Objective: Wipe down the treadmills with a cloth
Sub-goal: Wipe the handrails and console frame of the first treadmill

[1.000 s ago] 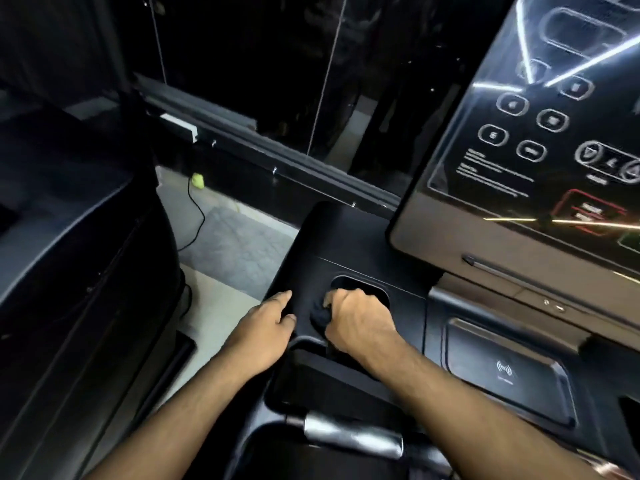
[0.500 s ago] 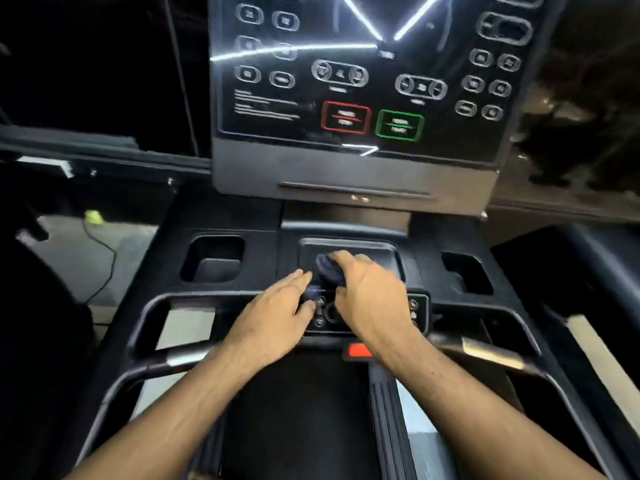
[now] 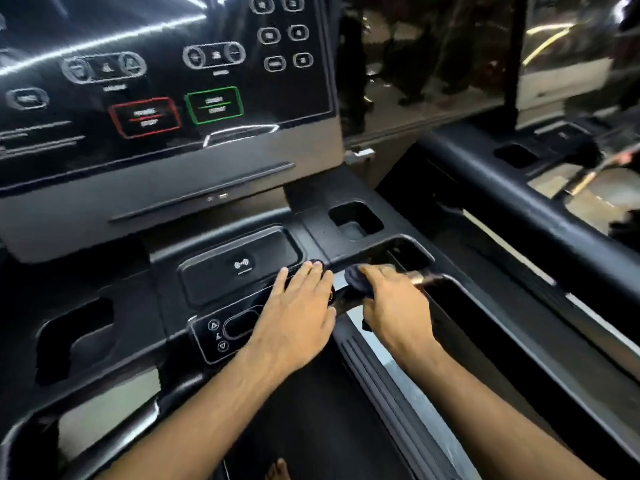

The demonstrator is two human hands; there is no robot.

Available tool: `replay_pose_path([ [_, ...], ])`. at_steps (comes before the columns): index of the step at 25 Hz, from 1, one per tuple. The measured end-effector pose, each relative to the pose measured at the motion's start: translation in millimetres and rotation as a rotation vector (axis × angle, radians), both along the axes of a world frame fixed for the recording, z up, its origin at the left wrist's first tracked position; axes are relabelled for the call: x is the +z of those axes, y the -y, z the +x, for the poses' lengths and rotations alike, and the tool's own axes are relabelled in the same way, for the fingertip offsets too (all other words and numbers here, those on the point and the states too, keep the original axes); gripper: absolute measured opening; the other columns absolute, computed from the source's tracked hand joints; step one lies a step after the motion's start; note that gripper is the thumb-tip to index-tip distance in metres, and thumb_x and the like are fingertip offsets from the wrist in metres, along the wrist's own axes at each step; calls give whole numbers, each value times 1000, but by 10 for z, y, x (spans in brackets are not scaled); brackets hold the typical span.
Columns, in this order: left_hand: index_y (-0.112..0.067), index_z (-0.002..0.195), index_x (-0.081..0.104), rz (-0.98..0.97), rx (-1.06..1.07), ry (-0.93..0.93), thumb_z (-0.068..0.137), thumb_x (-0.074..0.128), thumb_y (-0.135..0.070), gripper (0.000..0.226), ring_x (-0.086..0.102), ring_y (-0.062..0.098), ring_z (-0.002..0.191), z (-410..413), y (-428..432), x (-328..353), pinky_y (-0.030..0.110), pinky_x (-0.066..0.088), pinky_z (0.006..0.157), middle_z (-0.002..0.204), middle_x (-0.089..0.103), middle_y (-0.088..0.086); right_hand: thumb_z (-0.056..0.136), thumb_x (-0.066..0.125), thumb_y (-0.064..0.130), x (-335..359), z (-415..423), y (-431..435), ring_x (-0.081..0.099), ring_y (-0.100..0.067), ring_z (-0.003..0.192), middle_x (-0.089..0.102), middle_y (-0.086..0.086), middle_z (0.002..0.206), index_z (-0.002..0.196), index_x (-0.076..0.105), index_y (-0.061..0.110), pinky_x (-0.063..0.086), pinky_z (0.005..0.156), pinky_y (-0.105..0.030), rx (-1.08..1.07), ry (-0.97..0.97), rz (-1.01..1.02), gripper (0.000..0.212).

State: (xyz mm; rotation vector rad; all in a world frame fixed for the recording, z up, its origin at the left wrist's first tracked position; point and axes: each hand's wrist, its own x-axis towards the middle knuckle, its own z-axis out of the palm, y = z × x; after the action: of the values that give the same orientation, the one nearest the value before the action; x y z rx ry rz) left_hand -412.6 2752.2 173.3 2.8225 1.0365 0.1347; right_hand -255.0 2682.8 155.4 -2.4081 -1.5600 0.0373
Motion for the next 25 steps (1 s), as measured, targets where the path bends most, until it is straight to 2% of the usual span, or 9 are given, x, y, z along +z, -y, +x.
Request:
replay_pose_path([
  [3, -13, 153, 18, 113, -76, -98, 98, 36, -40, 64, 9, 20, 150, 153, -182, -86, 49, 12, 120, 161, 17, 6, 84, 53, 33, -261, 63, -72, 58, -26, 119, 63, -1, 130, 135, 59, 20, 50, 98, -45, 76, -113, 94, 53],
  [6, -8, 153, 19, 142, -103, -149, 97, 33, -34, 63, 12, 23, 150, 220, -284, -208, 48, 18, 120, 161, 18, 10, 97, 39, 52, -442, -120, -147, 44, -19, 133, 56, 11, 141, 139, 55, 32, 38, 106, -45, 21, -162, 142, 50],
  [8, -6, 152, 24, 166, -95, -154, 94, 33, -35, 65, 18, 24, 148, 207, -305, -276, 46, 23, 119, 160, 22, 12, 101, 34, 52, -585, -174, -109, 38, -18, 139, 52, 16, 144, 141, 52, 37, 32, 107, -48, 24, -129, 192, 46],
  [11, -6, 151, 25, 198, -100, -179, 92, 38, -44, 72, 19, 24, 148, 209, -330, -330, 45, 20, 120, 160, 21, 12, 98, 39, 48, -714, 289, -147, 47, -19, 132, 60, 13, 133, 130, 61, 34, 28, 108, -61, 98, 6, 172, 41],
  [14, -7, 152, 25, 233, -129, -218, 94, 36, -46, 71, 14, 22, 149, 276, -378, -343, 43, 12, 118, 160, 19, 10, 93, 41, 46, -626, 542, -328, 53, -20, 122, 68, 13, 117, 113, 69, 32, 35, 104, -52, -164, -99, 164, 37],
  [17, -7, 152, 27, 250, -165, -267, 95, 34, -46, 69, 14, 21, 149, 283, -421, -325, 42, 13, 118, 160, 21, 10, 93, 49, 43, -749, 72, -207, 51, -22, 125, 65, 10, 125, 119, 67, 29, 38, 102, -48, 101, -89, 277, 34],
  [19, -7, 151, 28, 261, -178, -272, 95, 34, -46, 69, 15, 21, 149, 279, -420, -301, 42, 14, 117, 160, 22, 10, 89, 54, 41, -801, 393, -191, 57, -22, 116, 68, 9, 117, 114, 68, 28, 43, 94, -44, 199, -34, 301, 31],
  [22, -8, 152, 24, 257, -201, -278, 96, 33, -47, 68, 11, 20, 150, 262, -455, -308, 42, 13, 118, 161, 19, 8, 86, 49, 38, -930, 1112, -340, 58, -22, 110, 70, 7, 106, 106, 72, 27, 45, 94, -45, -183, -79, 229, 32],
  [25, -9, 152, 24, 252, -222, -279, 97, 31, -46, 67, 11, 19, 150, 216, -500, -303, 41, 12, 118, 160, 19, 7, 90, 52, 33, -1020, 1056, -323, 39, -27, 139, 55, -4, 142, 127, 65, 21, 30, 117, -45, -511, -322, 404, 41],
])
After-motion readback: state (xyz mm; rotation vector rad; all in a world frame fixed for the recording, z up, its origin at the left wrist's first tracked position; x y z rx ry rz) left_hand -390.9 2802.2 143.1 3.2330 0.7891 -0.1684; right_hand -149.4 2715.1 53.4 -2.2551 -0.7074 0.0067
